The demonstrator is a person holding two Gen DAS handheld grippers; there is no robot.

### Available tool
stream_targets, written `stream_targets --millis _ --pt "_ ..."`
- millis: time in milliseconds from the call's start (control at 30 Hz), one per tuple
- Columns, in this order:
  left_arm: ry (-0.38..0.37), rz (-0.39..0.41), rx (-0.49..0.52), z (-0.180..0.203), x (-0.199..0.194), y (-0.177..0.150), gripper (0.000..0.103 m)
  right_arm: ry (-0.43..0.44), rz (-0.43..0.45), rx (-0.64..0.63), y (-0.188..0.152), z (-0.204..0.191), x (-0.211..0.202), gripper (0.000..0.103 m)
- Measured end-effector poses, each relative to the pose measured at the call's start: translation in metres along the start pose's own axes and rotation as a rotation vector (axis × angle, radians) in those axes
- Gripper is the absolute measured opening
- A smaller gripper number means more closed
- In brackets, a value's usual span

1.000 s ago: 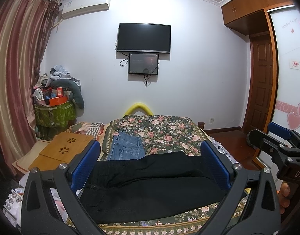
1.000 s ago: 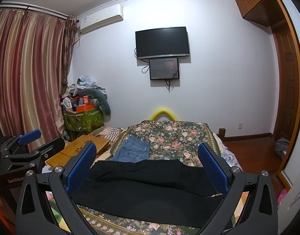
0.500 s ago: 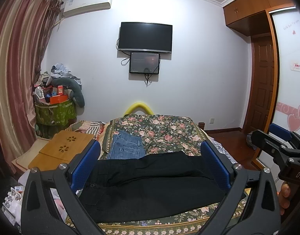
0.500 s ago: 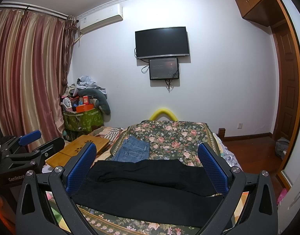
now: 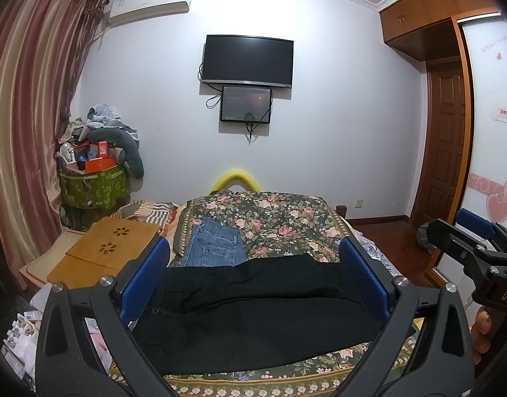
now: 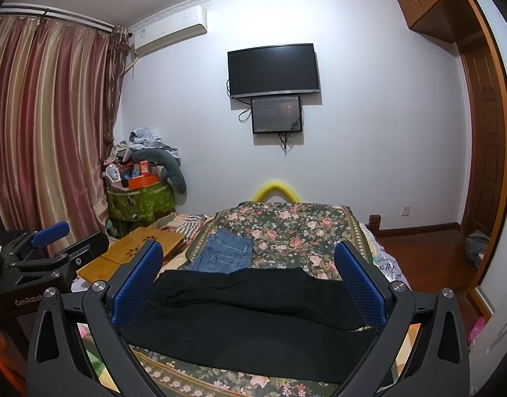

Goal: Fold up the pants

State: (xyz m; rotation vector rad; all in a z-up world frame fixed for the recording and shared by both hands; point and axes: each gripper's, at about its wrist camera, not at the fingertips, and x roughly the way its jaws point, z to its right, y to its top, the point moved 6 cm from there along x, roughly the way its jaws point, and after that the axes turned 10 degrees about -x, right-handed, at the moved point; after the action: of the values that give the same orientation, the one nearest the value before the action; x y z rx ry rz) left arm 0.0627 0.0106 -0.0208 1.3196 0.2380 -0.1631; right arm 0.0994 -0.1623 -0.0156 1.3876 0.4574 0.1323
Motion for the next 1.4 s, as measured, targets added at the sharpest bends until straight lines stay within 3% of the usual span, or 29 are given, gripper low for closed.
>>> stream_targets --millis 400,633,767,1033,1233,1400 --pt "-0.002 -0.005 -0.004 -0.005 -0.001 -0.004 0.103 0.0 -0.004 0.004 -0.001 0.001 0.003 0.103" --pt "-0.035 -0.047 0.004 -0.003 0.019 0.002 0.103 0.005 -0.006 0.014 -0.002 0.005 0.01 0.103" --pt "-0.014 -0.056 0.005 -0.011 0.042 0.012 0.103 0.017 -0.008 0.012 0.001 0.009 0.028 0.103" --pt "0.052 -0.135 0.029 -0.05 0.132 0.028 0.103 0.02 -0.075 -0.029 -0.006 0.019 0.089 0.103" --pt "0.099 -0.182 0.041 -0.093 0.206 0.028 0.103 0.113 -0.157 -0.044 -0.033 0.03 0.156 0.103" --pt "0.193 -0.265 0.041 -0.146 0.275 0.016 0.103 0.147 -0.257 -0.075 -0.06 0.038 0.207 0.103"
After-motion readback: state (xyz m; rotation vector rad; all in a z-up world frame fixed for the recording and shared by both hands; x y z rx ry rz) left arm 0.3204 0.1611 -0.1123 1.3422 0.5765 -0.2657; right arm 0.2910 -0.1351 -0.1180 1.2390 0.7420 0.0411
